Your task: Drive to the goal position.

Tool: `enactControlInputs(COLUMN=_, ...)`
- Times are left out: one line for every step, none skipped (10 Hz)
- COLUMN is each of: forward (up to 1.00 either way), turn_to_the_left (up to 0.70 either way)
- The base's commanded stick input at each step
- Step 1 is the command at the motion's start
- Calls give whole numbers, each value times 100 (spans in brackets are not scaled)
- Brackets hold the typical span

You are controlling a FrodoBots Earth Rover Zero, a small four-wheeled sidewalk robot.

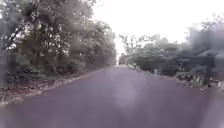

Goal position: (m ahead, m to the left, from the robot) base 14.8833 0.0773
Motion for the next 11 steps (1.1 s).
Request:
enactControlInputs(forward=100, turn_to_the_left=0)
enactControlInputs(forward=100, turn_to_the_left=0)
enactControlInputs(forward=100, turn_to_the_left=0)
enactControlInputs(forward=100, turn_to_the_left=0)
enactControlInputs(forward=100, turn_to_the_left=0)
enactControlInputs(forward=100, turn_to_the_left=0)
enactControlInputs(forward=100, turn_to_the_left=0)
enactControlInputs(forward=100, turn_to_the_left=0)
enactControlInputs(forward=100, turn_to_the_left=0)
enactControlInputs(forward=100, turn_to_the_left=0)
enactControlInputs(forward=100, turn_to_the_left=0)
